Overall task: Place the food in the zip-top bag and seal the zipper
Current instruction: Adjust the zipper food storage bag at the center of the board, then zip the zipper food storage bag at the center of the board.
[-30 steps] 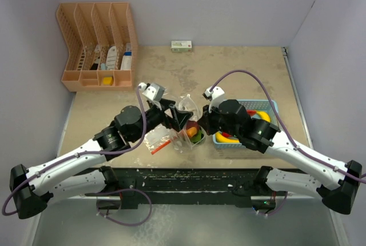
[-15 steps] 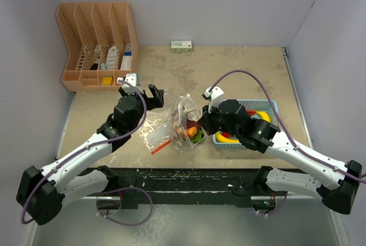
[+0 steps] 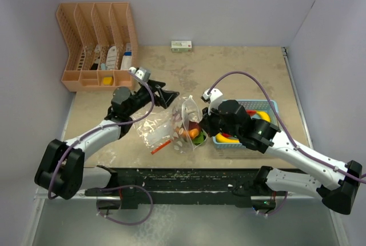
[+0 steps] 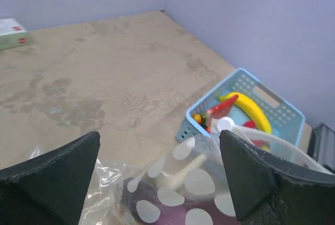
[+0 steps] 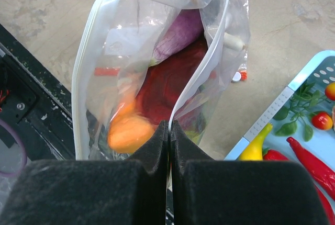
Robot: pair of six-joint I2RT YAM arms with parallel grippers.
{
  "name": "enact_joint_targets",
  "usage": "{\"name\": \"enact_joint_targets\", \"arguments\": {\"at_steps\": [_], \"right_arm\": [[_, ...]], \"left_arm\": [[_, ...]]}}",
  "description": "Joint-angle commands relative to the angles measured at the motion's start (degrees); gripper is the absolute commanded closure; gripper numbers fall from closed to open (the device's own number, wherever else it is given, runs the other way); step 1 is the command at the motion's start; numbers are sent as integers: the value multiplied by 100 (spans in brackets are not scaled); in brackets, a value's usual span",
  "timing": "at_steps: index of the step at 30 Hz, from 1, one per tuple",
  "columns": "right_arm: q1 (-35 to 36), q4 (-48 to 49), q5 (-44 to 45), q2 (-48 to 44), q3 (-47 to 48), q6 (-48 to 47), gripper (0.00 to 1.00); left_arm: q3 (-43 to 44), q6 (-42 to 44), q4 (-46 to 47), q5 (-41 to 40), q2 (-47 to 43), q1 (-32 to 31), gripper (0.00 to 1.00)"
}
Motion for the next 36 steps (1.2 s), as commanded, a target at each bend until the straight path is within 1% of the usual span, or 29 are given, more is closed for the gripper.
{"name": "enact_joint_targets", "arguments": {"at_steps": [1, 4, 7, 10, 11, 14, 19, 23, 24, 30, 36], "right_arm": [[-21, 77, -160, -58, 241, -161, 100], [-21, 31, -163, -88, 300, -203, 100], [-21, -56, -184, -92, 389, -278, 100], [-21, -124, -230, -89, 432, -346, 100], [-21, -126, -258, -89, 426, -368, 100], [-21, -117, -325, -50, 425, -392, 100], [-21, -128, -284, 56, 433, -434, 100], [-30, -139, -245, 164, 433, -518, 100], [-30, -143, -222, 192, 576, -542, 100], [-55, -211, -170, 218, 705, -651, 100], [-99, -247, -98, 244, 710, -727, 100]], "left_arm": [[-312, 150, 1729, 2280, 439, 359, 1], [-613, -75, 2714, 2767, 896, 579, 1], [-819, -428, 3987, 2912, 1536, 728, 1], [-628, -1036, 5263, 3267, 2399, 813, 1], [-482, -1227, 5506, 3358, 2638, 828, 1], [90, -1450, 5540, 3755, 3078, 814, 1], [525, -1513, 5541, 4253, 3050, 785, 1], [929, -1700, 5541, 4641, 3389, 529, 1], [1011, -1732, 5539, 4736, 3500, 426, 1], [1144, -1718, 5541, 4975, 3689, -119, 1], [1307, -1886, 5541, 5104, 3774, -254, 1]]}}
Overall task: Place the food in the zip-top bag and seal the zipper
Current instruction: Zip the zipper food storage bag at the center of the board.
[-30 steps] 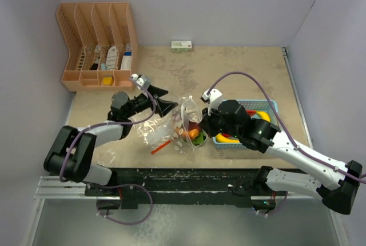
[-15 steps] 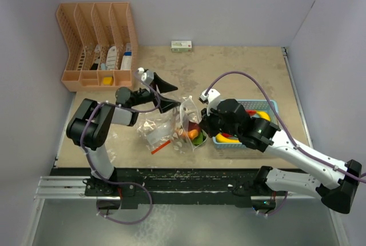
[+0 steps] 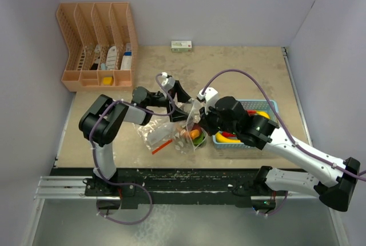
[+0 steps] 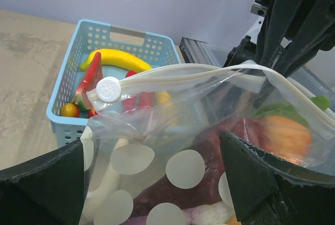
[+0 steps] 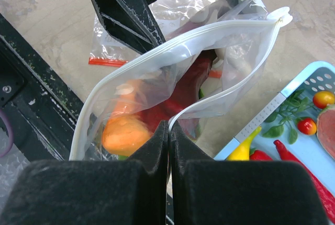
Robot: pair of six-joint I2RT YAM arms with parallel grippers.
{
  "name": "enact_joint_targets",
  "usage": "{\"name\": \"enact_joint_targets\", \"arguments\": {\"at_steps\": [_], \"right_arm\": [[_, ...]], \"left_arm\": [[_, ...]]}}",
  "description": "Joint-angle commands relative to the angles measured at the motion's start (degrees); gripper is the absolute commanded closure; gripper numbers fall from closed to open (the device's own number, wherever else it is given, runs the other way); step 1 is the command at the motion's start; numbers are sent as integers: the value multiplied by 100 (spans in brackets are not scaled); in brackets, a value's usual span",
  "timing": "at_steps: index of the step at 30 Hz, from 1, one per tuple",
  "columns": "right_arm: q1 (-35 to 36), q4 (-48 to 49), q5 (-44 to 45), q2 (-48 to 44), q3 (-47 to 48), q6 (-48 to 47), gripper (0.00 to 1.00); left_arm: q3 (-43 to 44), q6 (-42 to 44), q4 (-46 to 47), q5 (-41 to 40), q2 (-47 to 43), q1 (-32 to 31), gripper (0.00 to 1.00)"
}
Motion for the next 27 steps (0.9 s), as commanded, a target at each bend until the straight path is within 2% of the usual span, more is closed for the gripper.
{"name": "enact_joint_targets", "arguments": {"at_steps": [1, 9, 10, 12, 14, 15, 16, 17, 20, 23, 26, 27], "right_arm": [[-59, 151, 65, -33, 289, -190, 100], [-105, 162, 145, -20, 272, -227, 100], [-109, 162, 175, -28, 271, -222, 100], [-117, 141, 281, -41, 260, -207, 100], [-133, 113, 449, -34, 273, -177, 100], [-143, 98, 509, -33, 289, -161, 100], [-155, 78, 565, -44, 299, -141, 100], [-165, 61, 623, -49, 307, -122, 100], [-199, 7, 881, -81, 313, -7, 100], [-267, -135, 1195, -77, 345, 177, 100], [-301, -263, 1346, -98, 386, 331, 100], [-310, -293, 1355, -109, 398, 368, 100]], "left_arm": [[221, -155, 689, 270, -26, -45, 1], [355, -319, 689, 434, 91, -337, 1], [321, -329, 689, 424, 81, -361, 4], [273, -331, 689, 367, 16, -402, 26], [242, -335, 687, 286, -40, -402, 68], [174, -338, 689, 165, -86, -404, 78], [77, -281, 689, 49, -146, -404, 77], [-51, -210, 689, -93, -227, -404, 69], [-475, 62, 613, -517, -547, -404, 70], [-885, 560, -212, -1044, -1129, -404, 81], [-1134, 1425, -1824, -1660, -2025, -411, 99], [-1152, 1743, -2539, -1904, -2378, -419, 100]]}}
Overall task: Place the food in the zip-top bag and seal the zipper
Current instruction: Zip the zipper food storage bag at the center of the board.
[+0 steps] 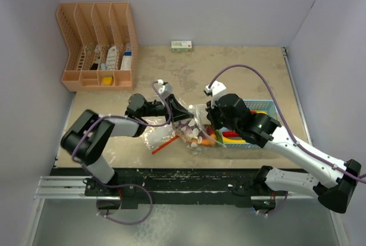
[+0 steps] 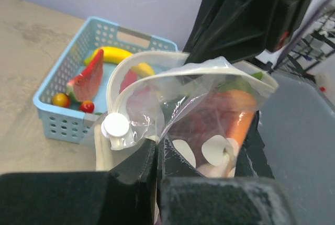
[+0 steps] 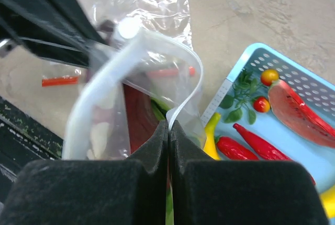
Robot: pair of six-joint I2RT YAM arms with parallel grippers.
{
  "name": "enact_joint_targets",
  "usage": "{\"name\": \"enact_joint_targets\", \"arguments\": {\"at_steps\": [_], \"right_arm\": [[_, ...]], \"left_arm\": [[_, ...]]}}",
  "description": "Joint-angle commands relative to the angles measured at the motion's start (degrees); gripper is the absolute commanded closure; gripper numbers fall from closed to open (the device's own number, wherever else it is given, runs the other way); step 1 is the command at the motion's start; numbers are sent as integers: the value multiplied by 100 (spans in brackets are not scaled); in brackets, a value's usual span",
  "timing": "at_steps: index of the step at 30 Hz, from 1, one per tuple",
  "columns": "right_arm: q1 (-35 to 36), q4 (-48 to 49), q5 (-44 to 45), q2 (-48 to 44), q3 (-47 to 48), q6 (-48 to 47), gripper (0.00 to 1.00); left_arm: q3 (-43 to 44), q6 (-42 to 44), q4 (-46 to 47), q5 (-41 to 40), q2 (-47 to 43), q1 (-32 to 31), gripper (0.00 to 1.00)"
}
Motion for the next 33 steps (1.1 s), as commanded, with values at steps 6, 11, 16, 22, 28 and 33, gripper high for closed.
{"name": "enact_joint_targets", "arguments": {"at_steps": [6, 11, 16, 22, 28, 33], "right_arm": [[-90, -116, 248, -106, 341, 411, 77], [-91, -37, 145, -169, 304, 456, 52], [-90, -85, 229, -277, 334, 471, 25], [-91, 370, -653, -338, 272, 251, 23], [-90, 1152, -1032, 217, 290, 167, 23], [-103, 1939, -1490, 544, 287, 56, 23]], "left_arm": [[-69, 2348, -4514, -2931, -3015, -153, 100], [-747, 2144, -4348, -3618, -3430, -292, 100], [-1385, 1938, -3773, -4156, -3228, -562, 100], [-1384, 2106, -3931, -4388, -3409, -780, 100], [-1387, 2222, -4096, -4298, -3760, -832, 100], [-1479, 2277, -4140, -4203, -3966, -875, 100]]}}
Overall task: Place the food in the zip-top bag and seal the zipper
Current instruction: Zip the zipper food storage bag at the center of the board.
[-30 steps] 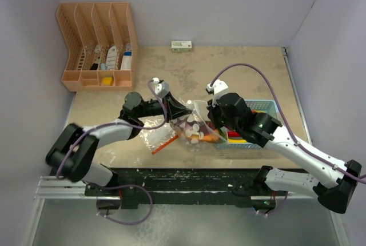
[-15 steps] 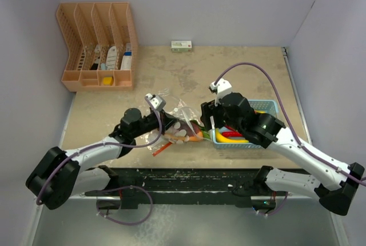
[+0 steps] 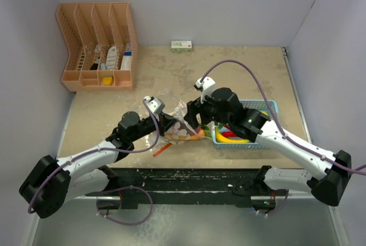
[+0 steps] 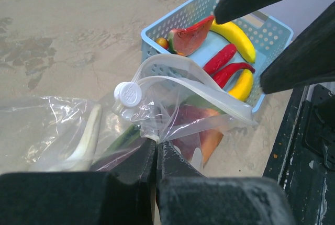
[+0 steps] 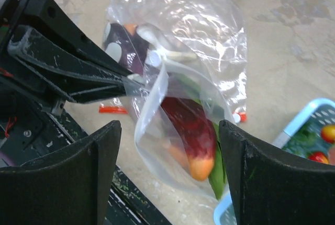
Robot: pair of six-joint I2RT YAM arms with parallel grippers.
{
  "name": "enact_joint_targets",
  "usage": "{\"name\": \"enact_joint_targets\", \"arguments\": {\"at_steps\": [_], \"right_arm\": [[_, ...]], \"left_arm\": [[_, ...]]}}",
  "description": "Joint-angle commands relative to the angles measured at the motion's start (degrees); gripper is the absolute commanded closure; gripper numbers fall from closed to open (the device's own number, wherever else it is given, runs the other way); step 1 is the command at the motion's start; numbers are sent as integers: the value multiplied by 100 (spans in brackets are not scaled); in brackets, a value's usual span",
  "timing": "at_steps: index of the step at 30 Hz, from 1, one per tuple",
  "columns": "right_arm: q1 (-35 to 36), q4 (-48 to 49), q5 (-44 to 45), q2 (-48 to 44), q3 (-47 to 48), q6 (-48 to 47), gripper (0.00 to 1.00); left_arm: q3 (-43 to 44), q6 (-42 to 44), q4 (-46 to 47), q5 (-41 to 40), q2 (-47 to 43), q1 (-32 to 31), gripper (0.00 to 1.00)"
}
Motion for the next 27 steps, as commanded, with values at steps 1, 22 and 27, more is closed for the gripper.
{"name": "enact_joint_targets", "arguments": {"at_steps": [1, 22, 27], "right_arm": [[-27, 1068, -643, 139, 149, -210, 22], [-842, 1728, -1865, 1146, -411, -306, 20], [-881, 1983, -3091, 1197, -585, -392, 22]], "left_arm": [[19, 130, 224, 108, -277, -58, 100], [80, 294, -236, 139, -669, -101, 100], [80, 325, -225, 138, -652, -94, 100]]}}
